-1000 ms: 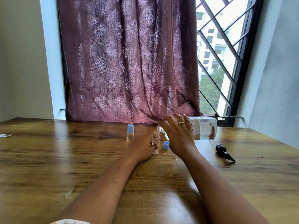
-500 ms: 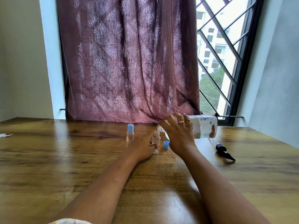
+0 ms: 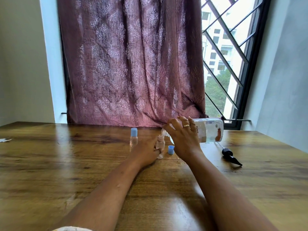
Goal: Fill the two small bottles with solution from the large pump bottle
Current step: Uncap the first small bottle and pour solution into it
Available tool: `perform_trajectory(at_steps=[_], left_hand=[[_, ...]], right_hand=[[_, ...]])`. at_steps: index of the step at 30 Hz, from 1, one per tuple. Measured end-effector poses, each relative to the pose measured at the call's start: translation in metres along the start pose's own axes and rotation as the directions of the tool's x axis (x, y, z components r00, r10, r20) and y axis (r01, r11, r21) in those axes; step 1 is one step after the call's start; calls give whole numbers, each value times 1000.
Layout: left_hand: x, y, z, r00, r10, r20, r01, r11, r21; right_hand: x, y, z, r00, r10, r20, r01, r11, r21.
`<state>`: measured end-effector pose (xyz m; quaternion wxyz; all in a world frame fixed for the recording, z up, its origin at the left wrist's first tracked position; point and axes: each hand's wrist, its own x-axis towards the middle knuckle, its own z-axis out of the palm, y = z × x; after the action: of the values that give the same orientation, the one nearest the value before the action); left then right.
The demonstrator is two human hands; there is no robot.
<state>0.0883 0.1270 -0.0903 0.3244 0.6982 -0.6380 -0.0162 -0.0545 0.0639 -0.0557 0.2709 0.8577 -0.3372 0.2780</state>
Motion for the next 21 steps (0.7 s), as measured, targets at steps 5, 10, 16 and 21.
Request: perform_trajectory(at_steps=[5, 10, 16, 21], left_hand=[[0, 0, -1, 1000, -3, 5, 3, 1000, 2], [-1, 1, -1, 1000, -2, 5, 2, 1000, 6], [-1, 2, -1, 1000, -6, 7, 6, 1000, 8], [-2, 2, -1, 1000, 15, -5, -15, 1000, 18]], right_hand=[[0, 0, -1, 1000, -2, -2, 2, 1000, -9], [0, 0, -1, 1000, -5, -6, 5, 1000, -10], [-1, -1, -1, 1000, -4, -9, 4, 1000, -1], [-1, -1, 0, 1000, 1, -11, -1, 1000, 5]])
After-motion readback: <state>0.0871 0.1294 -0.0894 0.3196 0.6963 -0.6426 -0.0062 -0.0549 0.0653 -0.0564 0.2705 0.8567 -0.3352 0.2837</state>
